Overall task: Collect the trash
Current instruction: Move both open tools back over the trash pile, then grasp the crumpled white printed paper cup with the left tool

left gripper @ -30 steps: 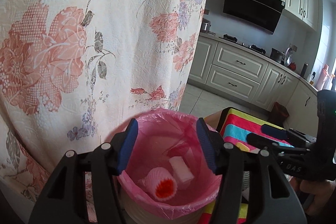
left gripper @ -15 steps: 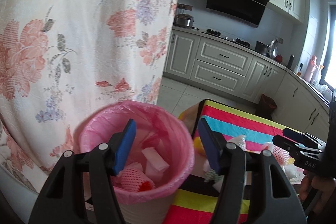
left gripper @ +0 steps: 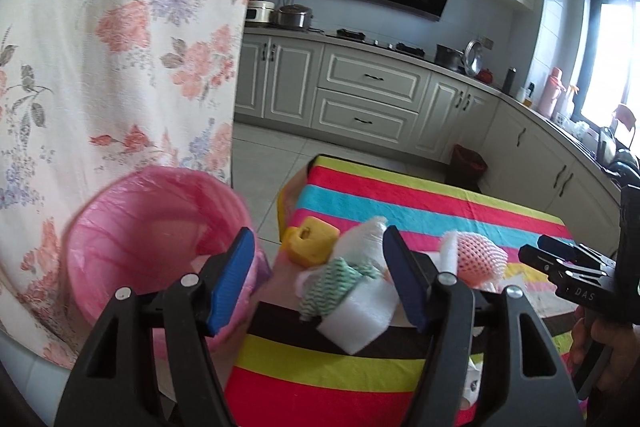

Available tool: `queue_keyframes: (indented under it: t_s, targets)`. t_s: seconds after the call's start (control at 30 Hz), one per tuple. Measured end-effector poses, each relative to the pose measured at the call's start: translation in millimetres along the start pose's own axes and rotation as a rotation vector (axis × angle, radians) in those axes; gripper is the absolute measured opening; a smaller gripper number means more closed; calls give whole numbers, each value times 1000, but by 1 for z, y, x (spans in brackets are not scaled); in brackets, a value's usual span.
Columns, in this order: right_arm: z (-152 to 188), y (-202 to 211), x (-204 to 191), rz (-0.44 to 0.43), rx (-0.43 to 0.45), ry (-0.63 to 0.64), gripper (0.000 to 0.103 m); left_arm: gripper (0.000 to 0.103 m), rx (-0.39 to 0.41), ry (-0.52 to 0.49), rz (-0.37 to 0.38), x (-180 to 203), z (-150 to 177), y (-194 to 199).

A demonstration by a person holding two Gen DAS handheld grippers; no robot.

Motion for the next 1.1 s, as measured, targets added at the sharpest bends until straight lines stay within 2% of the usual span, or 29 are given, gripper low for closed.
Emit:
queue_keyframes:
  t_s: [0.2,0.4,0.8,1.1]
  targets:
    - [17,8,35,48,-1,-23,72,65,-29,-37,55,38,15,-7]
    - [37,14,58,61,-5,-29,72,65,-52,-73,110,73,28,-11]
    - [77,25,74,66,-27,-28,73,65,-111,-146,217,139,73,-18]
    - [92,38,85,73,-23,-37,73,65,-156,-172,266,167,103,-24]
Point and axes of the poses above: each gripper's, at about its wrist camera, not at the fingertips, and y roughly against the way its jaws point, x to its right, z to its underside, the point moved 9 cm from there along -y, roughly the way its jaws point, and after that the axes turned 11 degrees about -y, right-handed, at the moved point
